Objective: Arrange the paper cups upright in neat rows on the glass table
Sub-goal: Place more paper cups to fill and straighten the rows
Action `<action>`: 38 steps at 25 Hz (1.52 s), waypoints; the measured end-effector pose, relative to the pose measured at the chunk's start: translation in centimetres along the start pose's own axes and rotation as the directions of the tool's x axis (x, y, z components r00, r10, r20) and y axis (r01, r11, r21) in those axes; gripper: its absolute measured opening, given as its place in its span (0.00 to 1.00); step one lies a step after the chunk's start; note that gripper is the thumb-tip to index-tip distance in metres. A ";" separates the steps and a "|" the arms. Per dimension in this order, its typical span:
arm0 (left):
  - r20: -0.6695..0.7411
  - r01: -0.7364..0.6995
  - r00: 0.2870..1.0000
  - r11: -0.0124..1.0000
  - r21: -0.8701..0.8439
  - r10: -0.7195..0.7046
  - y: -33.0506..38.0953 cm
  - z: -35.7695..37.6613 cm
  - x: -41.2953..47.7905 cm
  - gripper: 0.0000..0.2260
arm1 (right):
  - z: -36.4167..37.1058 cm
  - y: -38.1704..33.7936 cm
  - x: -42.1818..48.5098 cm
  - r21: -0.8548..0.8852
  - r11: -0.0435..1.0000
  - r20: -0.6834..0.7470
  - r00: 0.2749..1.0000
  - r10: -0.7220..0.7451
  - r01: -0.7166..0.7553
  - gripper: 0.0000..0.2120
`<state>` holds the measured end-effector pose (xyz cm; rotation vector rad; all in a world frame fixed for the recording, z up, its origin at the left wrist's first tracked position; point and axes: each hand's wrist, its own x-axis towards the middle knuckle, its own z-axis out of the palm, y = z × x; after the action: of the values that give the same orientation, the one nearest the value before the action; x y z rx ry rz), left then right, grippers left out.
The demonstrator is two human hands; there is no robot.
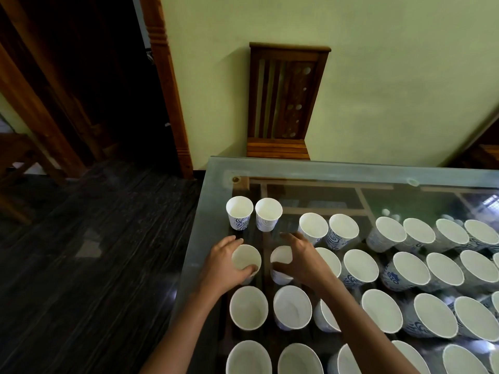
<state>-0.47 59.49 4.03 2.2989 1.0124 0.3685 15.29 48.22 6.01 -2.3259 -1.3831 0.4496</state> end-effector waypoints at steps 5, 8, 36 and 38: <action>-0.059 -0.010 0.998 1.000 -0.013 0.009 0.2 -0.5 4.8 0.27 | -0.7 -1.5 5.8 0.066 0.997 0.004 1.000 0.031 -0.031 0.36; -0.109 0.017 0.994 1.000 -0.003 -0.017 0.2 -0.1 7.7 0.28 | -0.4 -1.8 8.7 0.081 0.996 -0.002 1.000 0.021 -0.021 0.36; 0.005 -0.042 0.999 0.997 0.061 0.042 -0.6 0.1 7.4 0.29 | 0.0 0.1 7.6 -0.032 0.999 0.057 0.998 0.012 -0.010 0.36; 0.007 -0.046 0.999 0.997 0.063 0.046 -0.6 0.1 7.2 0.29 | 0.0 0.1 7.5 -0.030 0.999 0.051 0.998 0.020 -0.018 0.36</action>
<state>4.10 65.12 3.68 2.3813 0.9825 0.3531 18.76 54.80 5.40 -2.3686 -1.4016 0.5011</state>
